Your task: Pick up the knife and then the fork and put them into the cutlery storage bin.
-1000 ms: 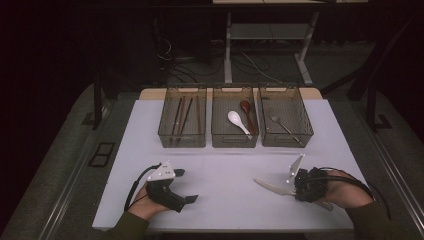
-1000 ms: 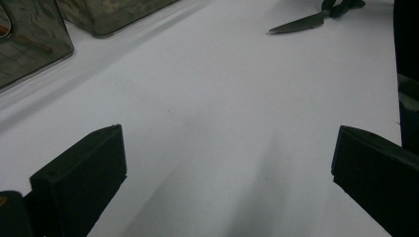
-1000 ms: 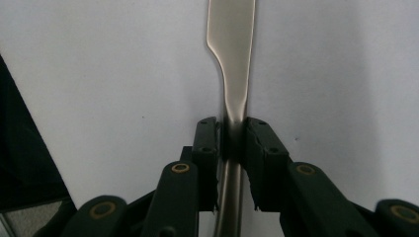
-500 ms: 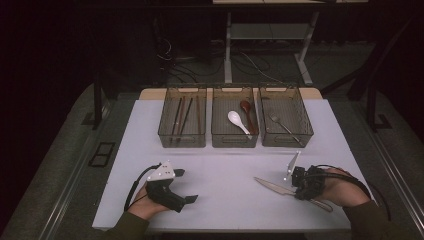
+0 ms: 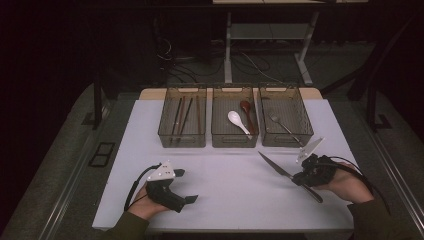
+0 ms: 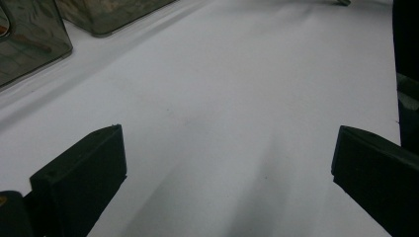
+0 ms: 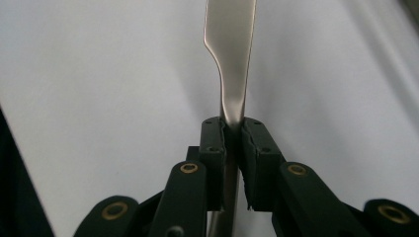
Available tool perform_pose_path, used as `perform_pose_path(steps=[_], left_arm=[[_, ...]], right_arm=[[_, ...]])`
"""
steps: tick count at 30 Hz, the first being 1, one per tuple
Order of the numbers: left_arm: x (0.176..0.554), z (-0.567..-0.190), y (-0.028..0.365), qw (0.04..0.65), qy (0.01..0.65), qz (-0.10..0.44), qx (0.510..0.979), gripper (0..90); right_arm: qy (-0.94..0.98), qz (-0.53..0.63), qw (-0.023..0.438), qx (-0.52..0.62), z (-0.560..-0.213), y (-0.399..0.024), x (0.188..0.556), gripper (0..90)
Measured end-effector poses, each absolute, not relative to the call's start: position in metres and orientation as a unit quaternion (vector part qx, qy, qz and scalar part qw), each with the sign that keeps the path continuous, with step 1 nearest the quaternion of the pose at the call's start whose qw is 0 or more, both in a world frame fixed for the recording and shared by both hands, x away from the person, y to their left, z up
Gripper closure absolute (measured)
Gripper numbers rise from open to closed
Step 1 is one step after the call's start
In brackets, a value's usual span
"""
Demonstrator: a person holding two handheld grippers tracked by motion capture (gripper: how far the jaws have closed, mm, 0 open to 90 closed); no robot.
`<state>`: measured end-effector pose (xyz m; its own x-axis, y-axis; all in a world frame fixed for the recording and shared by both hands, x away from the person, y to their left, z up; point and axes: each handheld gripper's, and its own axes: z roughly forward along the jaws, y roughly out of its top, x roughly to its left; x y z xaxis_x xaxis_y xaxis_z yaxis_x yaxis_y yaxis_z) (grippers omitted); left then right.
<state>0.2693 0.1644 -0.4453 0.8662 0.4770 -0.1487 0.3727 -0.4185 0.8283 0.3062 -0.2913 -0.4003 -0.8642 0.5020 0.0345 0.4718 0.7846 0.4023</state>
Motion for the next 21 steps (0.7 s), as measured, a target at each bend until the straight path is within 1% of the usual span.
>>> perform_pose_path(steps=[5, 15, 19, 21], left_arm=[[0.269, -0.445, 0.164, 0.476, 0.251, 0.055, 0.841, 0.0], [0.269, -0.446, 0.164, 0.476, 0.251, 0.054, 0.841, 0.0], [0.269, -0.446, 0.164, 0.476, 0.251, 0.053, 0.841, 0.0], [0.269, -0.446, 0.164, 0.475, 0.252, 0.053, 0.841, 0.0]], right_arm=[[0.919, 0.253, 0.054, 0.296, -0.396, -0.303, 0.311, 80.2], [0.878, 0.335, 0.08, 0.334, -0.391, -0.323, 0.319, 80.3], [0.861, 0.359, 0.103, 0.347, -0.385, -0.329, 0.321, 80.4], [0.852, 0.373, 0.102, 0.354, -0.381, -0.334, 0.324, 80.4]])
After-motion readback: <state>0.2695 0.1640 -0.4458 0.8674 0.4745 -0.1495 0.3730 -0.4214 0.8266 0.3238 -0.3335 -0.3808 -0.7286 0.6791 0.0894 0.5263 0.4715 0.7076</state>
